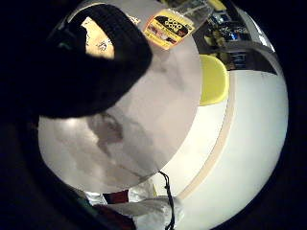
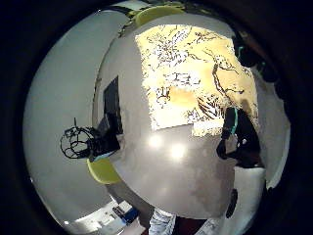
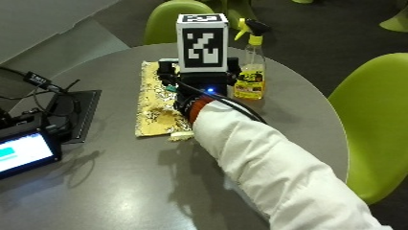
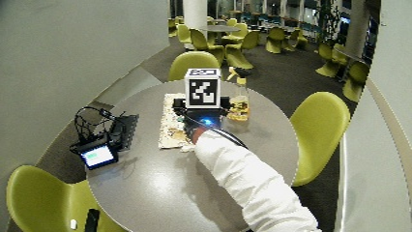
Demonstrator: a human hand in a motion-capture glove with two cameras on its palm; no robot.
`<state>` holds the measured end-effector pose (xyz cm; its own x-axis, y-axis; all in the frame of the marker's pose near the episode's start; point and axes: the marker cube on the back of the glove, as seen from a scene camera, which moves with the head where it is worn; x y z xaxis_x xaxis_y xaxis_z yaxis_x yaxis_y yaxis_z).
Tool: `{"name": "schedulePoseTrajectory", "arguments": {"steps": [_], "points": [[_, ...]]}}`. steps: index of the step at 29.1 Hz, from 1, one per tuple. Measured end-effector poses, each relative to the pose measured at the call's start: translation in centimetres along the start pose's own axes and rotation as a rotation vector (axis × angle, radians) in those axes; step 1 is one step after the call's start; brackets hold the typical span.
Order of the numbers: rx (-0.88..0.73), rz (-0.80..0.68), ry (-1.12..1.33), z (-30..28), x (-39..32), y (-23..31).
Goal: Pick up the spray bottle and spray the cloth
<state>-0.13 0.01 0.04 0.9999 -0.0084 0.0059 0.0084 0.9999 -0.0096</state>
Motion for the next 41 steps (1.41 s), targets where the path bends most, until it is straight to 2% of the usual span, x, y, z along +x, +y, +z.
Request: {"name": "schedulePoseTrajectory", "arguments": {"steps": [10,16,20,27,33,41], "points": [[0.005,-0.041,-0.014,0.5,0.2,0.4],[0.113,-0.069,-0.211,-0.2,4.2,0.7],[0.207,-0.011,-0.378,-1.0,8.8,0.3],[0.235,0.155,-0.594,0.0,16.5,-1.4],[0.287,0.225,-0.756,3.5,19.2,-3.7],[0.375,0.331,-0.851,7.3,22.8,-5.2]]}}
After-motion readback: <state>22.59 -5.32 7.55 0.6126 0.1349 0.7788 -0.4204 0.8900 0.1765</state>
